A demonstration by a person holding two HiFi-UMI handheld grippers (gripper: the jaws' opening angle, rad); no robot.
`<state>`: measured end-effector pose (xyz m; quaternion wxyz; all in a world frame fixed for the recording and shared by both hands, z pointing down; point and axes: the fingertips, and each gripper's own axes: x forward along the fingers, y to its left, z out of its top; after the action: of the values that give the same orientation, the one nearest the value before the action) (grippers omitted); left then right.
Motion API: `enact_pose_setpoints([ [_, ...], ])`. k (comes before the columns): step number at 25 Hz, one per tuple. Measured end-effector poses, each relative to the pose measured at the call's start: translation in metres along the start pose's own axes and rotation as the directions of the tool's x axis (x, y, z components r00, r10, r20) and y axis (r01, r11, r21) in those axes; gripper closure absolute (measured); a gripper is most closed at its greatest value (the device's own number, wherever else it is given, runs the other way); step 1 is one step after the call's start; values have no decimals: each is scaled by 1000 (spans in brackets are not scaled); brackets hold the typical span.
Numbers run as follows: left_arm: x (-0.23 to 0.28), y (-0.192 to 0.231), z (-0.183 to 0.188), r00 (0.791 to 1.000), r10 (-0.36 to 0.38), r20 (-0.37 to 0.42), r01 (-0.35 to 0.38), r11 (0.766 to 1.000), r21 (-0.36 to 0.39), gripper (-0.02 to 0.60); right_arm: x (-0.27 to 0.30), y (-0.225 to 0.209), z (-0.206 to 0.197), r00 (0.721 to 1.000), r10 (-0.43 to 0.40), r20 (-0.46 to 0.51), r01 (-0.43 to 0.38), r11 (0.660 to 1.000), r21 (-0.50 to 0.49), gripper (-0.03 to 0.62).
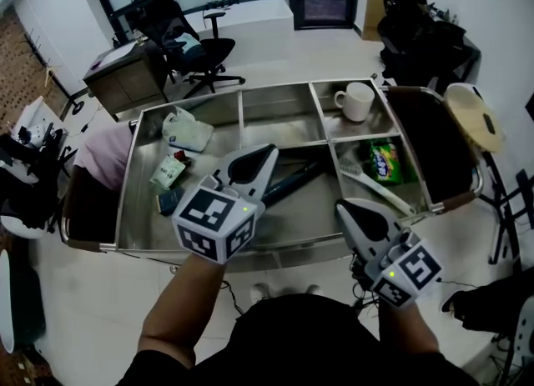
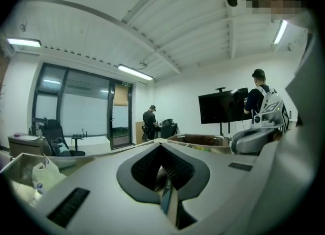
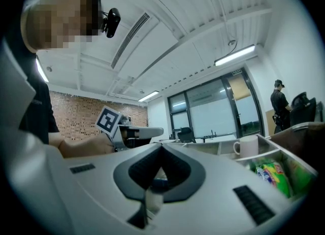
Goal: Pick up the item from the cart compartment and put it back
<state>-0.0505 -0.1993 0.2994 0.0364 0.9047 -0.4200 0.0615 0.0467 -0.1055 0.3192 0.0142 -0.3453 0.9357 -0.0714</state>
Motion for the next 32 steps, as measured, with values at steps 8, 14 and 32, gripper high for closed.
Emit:
enact_pose_setpoints([
  [8, -49, -13, 28, 985, 55, 165, -56, 998, 2, 581, 12, 6, 0, 999, 41, -7, -41, 999, -2, 579],
  [14, -83, -22, 32, 966, 104, 236, -109, 994, 9, 581, 20, 6, 2, 999, 42, 14, -42, 999, 3, 579],
  [32, -97, -43, -17, 976, 111, 189, -105, 994, -41, 581, 18, 0, -1, 1000, 10, 18, -10, 1000, 15, 580],
])
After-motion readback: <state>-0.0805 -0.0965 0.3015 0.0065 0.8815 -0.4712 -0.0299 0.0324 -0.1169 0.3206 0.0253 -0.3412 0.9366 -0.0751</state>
